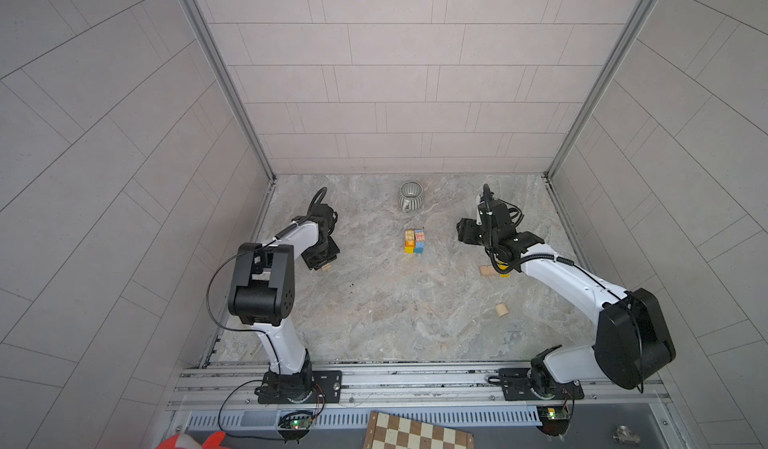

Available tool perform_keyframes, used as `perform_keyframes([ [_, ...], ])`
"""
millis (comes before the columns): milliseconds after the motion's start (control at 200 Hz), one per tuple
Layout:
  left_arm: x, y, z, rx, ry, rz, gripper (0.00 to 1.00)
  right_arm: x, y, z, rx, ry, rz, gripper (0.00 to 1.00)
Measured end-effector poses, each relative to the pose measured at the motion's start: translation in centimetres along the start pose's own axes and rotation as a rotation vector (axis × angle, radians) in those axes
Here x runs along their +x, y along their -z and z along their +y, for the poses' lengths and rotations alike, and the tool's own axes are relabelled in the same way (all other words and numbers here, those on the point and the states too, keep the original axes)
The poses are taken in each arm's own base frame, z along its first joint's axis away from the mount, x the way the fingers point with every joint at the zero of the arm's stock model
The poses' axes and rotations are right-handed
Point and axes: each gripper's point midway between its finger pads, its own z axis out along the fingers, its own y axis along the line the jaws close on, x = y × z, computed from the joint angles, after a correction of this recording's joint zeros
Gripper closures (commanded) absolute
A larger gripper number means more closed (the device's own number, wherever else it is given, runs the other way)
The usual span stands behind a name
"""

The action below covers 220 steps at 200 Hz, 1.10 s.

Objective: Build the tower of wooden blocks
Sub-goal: 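Lower the left gripper and close it on the plain slotted wooden block, then lift the slotted block with the left gripper and carry it over the stack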

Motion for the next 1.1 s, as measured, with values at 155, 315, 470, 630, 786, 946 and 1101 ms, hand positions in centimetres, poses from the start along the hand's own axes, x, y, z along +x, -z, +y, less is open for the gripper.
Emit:
perform_keyframes([
  [155,-0.5,2.3,-1.8,0.023,-0.074,-0.031,0.67,0.0,0.0,0.0,0.0,-0.003,0.0,0.31],
  [315,-0.8,5.5,-4.8,0.073,-0.154,-0.087,0.67,0.1,0.0,0.1,-0.007,-0.01,0.003,0.32],
  [470,-0.1,8.2,-7.9,0.12,-0.228,-0.123,0.67,0.1,0.0,0.2,-0.012,-0.016,0.006,0.32],
  [630,1.4,11.5,-12.2,0.17,-0.327,-0.171,0.67,0.1,0.0,0.2,-0.012,-0.016,0.006,0.32],
  [786,3.3,13.7,-16.4,0.223,-0.408,-0.191,0.67,0.1,-0.1,0.1,-0.011,-0.022,0.003,0.33],
  [946,5.0,14.1,-18.7,0.243,-0.449,-0.172,0.67,0.0,-0.4,0.0,-0.01,-0.039,0.002,0.33],
  [1101,6.3,13.4,-20.2,0.233,-0.47,-0.148,0.67,0.1,-0.6,-0.2,-0.01,-0.05,-0.004,0.33],
])
